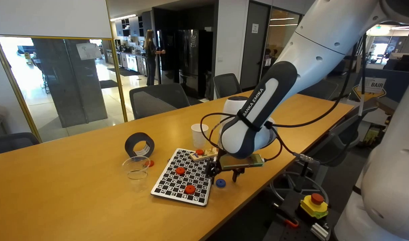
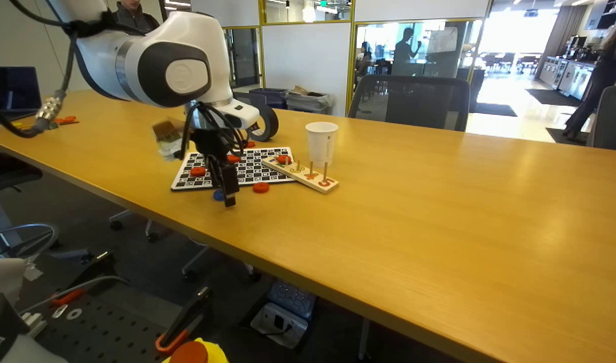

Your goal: Put the blue square into the transparent cup and the orange squares into the white cup.

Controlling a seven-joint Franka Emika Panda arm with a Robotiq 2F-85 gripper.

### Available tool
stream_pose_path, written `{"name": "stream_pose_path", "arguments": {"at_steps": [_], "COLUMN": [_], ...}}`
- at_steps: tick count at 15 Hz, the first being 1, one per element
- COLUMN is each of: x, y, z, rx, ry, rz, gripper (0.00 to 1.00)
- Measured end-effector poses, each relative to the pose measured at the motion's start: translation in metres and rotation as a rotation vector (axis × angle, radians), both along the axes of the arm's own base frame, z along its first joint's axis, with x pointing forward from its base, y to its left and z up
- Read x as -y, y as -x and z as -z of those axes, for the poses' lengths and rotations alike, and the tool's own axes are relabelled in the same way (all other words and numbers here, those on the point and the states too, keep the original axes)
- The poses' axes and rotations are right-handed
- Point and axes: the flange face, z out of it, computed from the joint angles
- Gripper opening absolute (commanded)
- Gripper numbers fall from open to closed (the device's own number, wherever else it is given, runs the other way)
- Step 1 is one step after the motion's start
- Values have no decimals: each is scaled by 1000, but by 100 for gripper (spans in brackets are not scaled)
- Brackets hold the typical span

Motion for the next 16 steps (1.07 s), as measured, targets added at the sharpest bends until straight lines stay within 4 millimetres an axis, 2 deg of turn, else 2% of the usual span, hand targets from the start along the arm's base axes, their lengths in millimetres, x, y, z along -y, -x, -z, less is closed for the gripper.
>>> {"name": "stream_pose_path", "arguments": {"at_steps": [7,8,9,12,16], "x": [-1,-1,-1,-1,4], "y": [2,2,2,0,-3], "z": [2,2,2,1,-2], "rx": [-31,-33,-34,-31,-25], "ry": [-2,-3,-3,-1,1], "rz": [-9,-9,-9,-10,-3], "gripper": [100,75,74,49,20]}}
